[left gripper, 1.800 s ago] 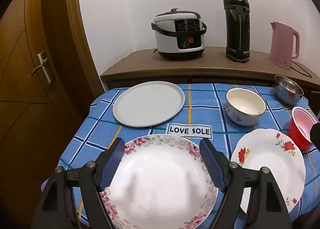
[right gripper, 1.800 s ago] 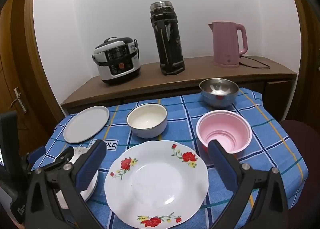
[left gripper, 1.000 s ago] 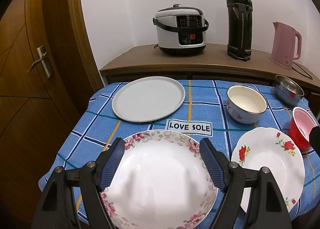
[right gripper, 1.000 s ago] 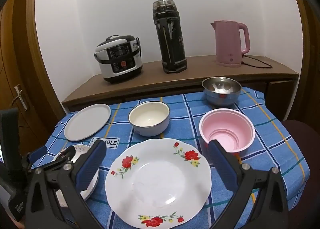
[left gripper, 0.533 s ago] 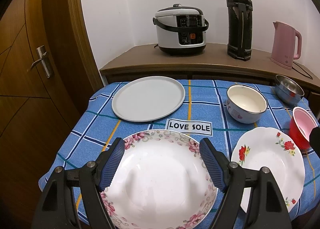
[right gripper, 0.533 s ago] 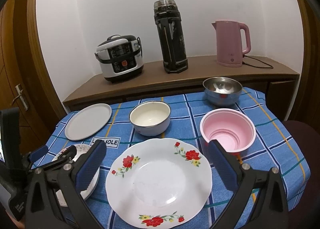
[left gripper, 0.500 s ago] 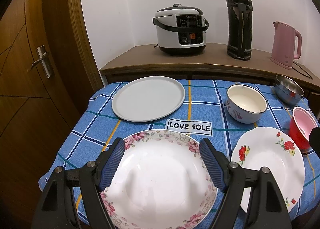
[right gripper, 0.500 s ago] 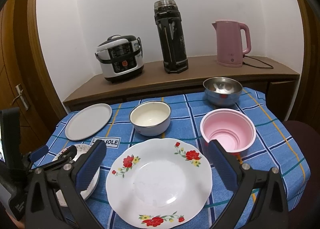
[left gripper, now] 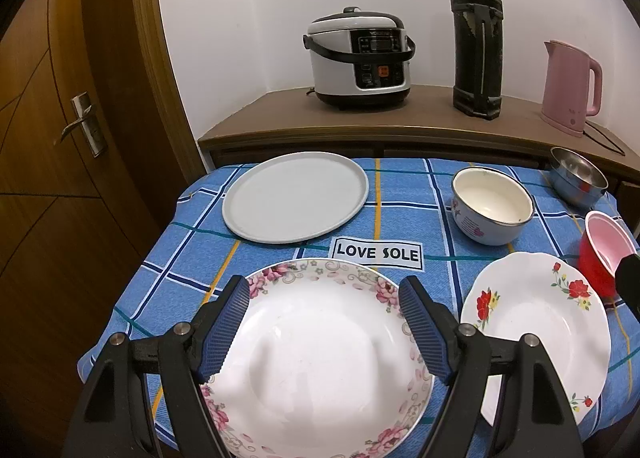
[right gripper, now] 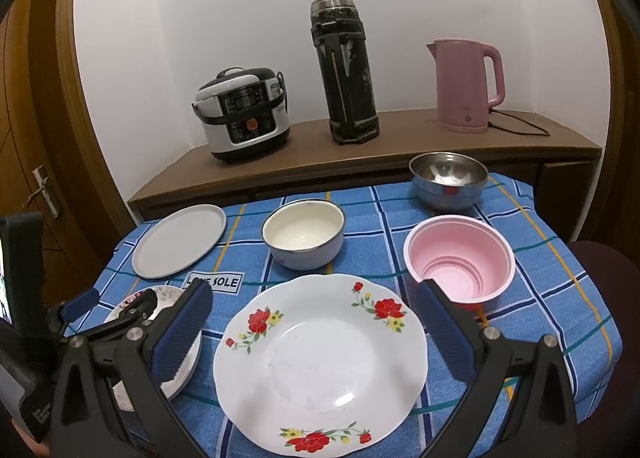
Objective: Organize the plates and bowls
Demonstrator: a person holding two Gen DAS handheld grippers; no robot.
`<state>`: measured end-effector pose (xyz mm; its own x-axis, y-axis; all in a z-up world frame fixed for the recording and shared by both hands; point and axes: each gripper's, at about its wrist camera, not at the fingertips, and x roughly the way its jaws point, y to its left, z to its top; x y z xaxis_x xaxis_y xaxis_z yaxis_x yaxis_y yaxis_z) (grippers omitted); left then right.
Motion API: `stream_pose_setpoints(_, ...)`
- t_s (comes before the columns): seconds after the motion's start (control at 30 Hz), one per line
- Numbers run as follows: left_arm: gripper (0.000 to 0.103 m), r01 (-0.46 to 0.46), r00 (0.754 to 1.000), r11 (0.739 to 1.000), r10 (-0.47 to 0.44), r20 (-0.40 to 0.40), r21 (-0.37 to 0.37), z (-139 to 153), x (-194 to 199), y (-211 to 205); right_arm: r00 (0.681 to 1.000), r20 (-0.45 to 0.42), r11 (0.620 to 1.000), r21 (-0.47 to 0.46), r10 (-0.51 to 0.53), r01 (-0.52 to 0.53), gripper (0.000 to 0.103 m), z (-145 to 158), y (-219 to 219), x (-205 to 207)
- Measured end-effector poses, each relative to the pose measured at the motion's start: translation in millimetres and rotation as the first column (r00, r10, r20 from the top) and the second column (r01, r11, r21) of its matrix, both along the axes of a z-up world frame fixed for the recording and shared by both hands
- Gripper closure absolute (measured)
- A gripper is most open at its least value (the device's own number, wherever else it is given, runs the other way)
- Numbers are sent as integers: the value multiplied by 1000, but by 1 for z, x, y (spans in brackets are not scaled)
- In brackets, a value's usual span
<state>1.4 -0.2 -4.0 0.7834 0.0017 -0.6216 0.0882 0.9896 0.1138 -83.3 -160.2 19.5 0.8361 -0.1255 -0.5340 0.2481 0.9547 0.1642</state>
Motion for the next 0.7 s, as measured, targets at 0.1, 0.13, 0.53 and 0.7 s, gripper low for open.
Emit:
stream_pose_setpoints(0.1,24,-1,1000,1000,1,0,0,0,0,0,1000,-2,1000,1,-1,1,1,0,0,0)
stream_pose_setpoints(0.13,24,0,1000,1000,0,-1,0,0,0,0,1000,-2,1000,0,-2,2,1,0,0,0)
stream_pose_setpoints(0.53,24,1,1000,1000,-1,-4,2,-2,0,-1,1000,-12,1000,-1,3,-3,1,-1,1,2)
stream_pose_setpoints(0.7,24,-3,1000,1000,3,-6,3,-3,1,2,1000,-14,1000,1,11,-11,1,-2,3,3)
